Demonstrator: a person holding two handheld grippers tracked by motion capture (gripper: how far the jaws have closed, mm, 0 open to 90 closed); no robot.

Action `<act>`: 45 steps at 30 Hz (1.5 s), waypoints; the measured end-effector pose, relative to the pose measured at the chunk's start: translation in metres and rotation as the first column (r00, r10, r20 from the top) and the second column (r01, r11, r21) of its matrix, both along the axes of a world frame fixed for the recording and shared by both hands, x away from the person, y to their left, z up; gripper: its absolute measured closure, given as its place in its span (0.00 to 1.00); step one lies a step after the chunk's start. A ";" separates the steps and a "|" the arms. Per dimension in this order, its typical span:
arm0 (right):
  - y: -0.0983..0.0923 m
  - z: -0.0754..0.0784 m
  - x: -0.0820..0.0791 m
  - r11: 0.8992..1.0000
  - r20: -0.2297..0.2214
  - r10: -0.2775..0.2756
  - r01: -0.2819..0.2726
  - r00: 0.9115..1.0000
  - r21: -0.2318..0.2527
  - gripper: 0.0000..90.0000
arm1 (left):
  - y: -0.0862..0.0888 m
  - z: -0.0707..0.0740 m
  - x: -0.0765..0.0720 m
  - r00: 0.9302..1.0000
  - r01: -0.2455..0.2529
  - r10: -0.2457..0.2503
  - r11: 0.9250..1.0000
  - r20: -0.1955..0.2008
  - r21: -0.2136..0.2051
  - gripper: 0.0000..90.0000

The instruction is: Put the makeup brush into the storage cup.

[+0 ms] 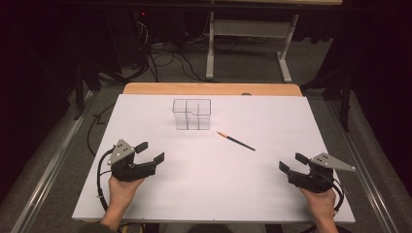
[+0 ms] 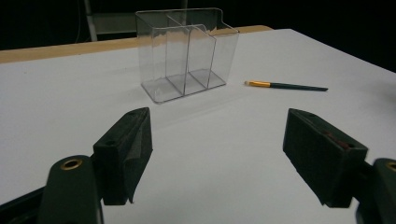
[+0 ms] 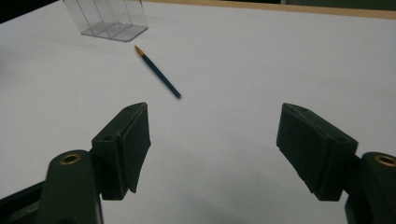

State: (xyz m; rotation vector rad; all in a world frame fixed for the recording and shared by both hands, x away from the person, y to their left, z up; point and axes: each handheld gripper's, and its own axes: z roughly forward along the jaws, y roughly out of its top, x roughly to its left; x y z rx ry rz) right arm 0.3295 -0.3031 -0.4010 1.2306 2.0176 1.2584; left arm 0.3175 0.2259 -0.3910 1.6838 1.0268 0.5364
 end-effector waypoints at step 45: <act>0.001 0.001 0.000 1.000 0.029 -0.002 0.002 1.000 0.011 0.29 | -0.007 -0.002 0.000 0.999 0.032 -0.032 0.999 -0.011 0.032 0.28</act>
